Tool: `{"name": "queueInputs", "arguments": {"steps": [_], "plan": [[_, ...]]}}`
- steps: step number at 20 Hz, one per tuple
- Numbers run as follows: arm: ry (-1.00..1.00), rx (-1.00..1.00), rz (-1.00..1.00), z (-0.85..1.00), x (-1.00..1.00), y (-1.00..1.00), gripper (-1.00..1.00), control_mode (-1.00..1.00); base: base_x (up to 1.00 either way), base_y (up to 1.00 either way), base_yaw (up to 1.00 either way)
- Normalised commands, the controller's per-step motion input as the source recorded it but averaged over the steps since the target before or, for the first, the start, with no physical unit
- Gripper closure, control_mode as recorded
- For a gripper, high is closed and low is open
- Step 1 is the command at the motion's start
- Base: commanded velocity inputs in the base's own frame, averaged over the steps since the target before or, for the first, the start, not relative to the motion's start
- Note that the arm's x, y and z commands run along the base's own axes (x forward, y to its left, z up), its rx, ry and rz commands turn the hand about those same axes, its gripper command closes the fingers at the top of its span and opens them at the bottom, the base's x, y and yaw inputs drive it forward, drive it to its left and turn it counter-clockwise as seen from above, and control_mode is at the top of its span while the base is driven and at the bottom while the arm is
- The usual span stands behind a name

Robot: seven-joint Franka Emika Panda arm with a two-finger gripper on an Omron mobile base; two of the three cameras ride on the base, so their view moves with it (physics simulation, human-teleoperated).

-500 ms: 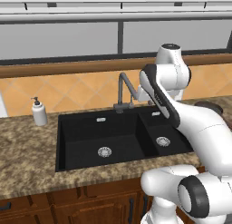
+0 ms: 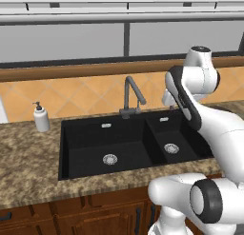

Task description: Pick the pan and sponge and place them into the sink. Then turn on the water.

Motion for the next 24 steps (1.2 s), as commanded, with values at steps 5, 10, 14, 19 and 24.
{"name": "queueInputs", "arguments": {"steps": [5,10,14,19,24], "plan": [[0.0,0.02,-0.02,-0.23,-0.1,-1.0,-1.0,-1.0,0.0,0.0,0.0],[0.0,0.02,-0.06,-0.27,-0.07,-1.0,-1.0,-1.0,0.0,0.0,0.0],[0.0,0.03,-0.12,-0.46,0.09,-1.0,-1.0,-1.0,0.0,0.0,0.0],[0.0,-0.01,-0.01,-0.44,0.3,-0.9,-1.0,-1.0,0.0,0.0,0.0],[0.0,-0.1,-0.01,-0.58,0.31,-0.53,-1.0,-1.0,0.0,0.0,0.0]]}}
